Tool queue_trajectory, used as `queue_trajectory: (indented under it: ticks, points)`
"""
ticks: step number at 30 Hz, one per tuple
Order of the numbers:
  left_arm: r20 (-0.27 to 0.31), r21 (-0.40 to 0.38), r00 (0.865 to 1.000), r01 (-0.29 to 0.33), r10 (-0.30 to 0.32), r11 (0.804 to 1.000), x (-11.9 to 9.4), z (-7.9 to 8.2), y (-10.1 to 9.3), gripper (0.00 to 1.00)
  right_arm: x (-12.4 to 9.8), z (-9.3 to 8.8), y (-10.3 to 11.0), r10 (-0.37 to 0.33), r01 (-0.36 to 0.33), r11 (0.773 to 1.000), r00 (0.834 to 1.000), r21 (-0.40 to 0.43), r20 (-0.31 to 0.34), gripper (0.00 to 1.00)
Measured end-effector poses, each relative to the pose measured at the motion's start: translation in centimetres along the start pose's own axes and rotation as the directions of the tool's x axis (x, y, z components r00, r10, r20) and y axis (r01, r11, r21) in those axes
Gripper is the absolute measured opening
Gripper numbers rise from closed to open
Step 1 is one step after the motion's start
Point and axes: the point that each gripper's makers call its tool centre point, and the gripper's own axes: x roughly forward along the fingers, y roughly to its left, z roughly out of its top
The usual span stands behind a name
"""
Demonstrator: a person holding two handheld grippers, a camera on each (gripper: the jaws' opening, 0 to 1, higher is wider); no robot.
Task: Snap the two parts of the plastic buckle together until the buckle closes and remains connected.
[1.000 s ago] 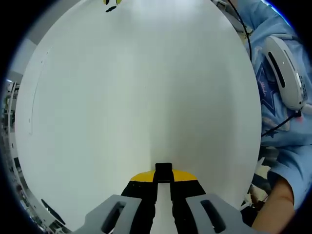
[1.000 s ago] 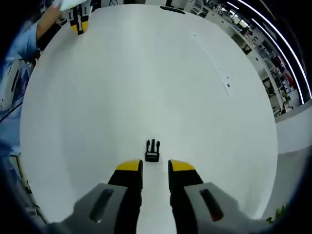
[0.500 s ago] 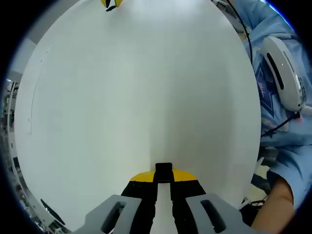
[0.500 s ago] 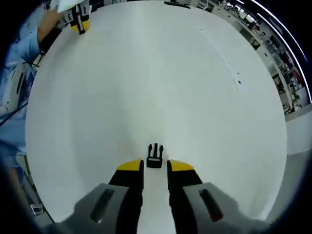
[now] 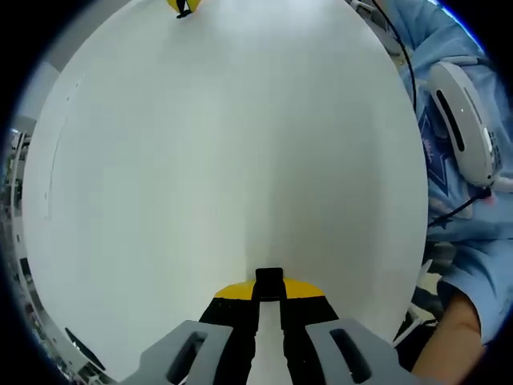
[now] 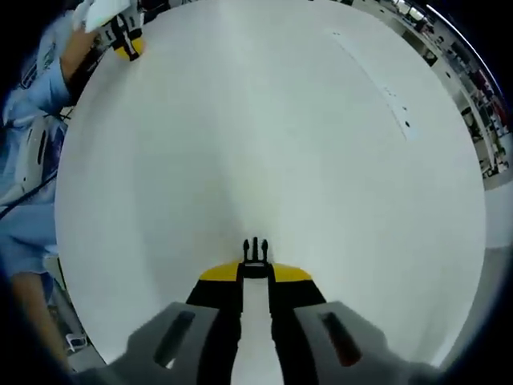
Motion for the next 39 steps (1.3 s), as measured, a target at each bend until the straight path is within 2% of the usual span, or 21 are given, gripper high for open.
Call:
queue_trajectory:
  ticks: [8,16,39]
  points:
    - [0.000,0.000,1.000,0.004,-0.004,1.000,0.0,0.0,0.1,0.08,0.0,0.1,0.3,-0.006,0.006,1.000,1.000,-0.012,-0.008,0.12]
    - [-0.007,-0.002,1.000,0.005,-0.005,1.000,-0.1,0.0,0.1,0.08,0.1,0.9,1.3,0.007,-0.007,0.999,1.000,-0.039,-0.001,0.12]
    - [-0.008,-0.014,1.000,0.016,-0.016,1.000,-0.1,0.0,0.0,0.08,0.8,4.3,6.0,0.028,-0.028,0.986,1.000,-0.167,0.000,0.12]
